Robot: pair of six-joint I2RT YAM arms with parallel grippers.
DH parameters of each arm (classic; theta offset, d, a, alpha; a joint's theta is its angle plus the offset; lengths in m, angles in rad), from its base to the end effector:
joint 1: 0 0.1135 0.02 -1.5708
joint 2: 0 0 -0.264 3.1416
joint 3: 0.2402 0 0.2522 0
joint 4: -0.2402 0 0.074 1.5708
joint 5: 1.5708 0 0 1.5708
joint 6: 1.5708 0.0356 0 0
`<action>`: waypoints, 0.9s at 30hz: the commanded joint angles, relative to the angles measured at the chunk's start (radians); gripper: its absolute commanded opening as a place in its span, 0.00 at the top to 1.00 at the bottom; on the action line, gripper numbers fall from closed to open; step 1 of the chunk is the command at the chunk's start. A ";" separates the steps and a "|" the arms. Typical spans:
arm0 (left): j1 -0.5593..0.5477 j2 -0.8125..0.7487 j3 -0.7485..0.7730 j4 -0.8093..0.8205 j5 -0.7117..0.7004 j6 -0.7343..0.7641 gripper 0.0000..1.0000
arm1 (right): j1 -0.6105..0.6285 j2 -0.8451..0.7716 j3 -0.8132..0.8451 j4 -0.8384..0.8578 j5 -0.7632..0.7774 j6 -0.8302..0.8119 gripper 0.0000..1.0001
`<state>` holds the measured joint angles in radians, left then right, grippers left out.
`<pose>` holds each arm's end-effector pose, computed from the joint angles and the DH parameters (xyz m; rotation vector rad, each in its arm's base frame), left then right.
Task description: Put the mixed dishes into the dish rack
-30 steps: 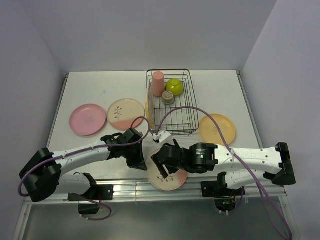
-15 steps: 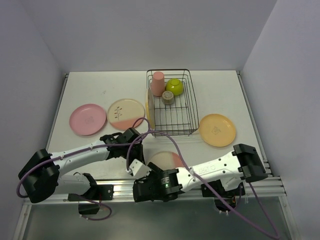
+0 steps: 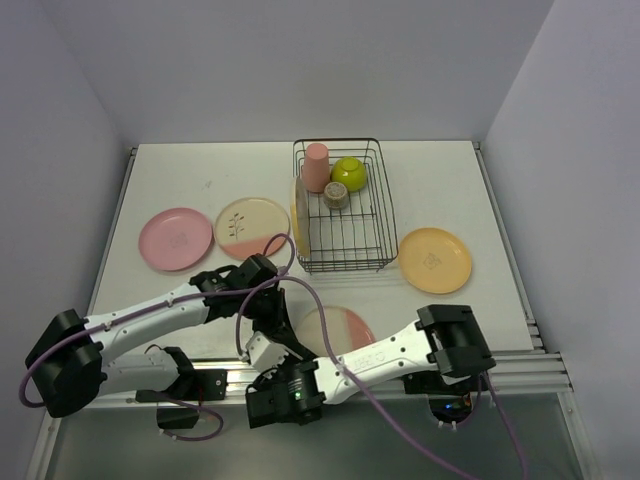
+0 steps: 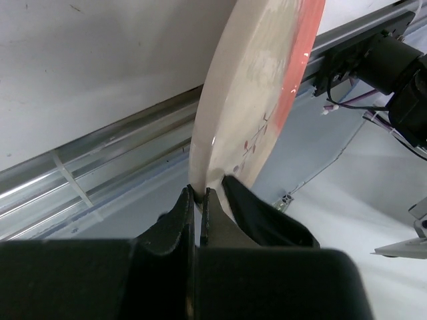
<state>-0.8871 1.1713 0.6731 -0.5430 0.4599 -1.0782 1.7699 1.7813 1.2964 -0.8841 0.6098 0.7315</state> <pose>0.1233 -0.1764 0.2010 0.0927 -2.8808 1.0225 -0.0474 0.3378 0.2095 -1.1723 2.2119 -0.0073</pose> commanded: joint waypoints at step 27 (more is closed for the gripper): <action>-0.006 -0.235 0.042 0.014 -0.010 -0.028 0.01 | 0.026 -0.021 0.159 -0.556 0.315 0.511 1.00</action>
<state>-0.8860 1.0149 0.6296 -0.4500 0.4797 -1.1610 1.7996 1.9388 1.4506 -1.4048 0.9298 1.1221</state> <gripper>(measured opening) 0.911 0.234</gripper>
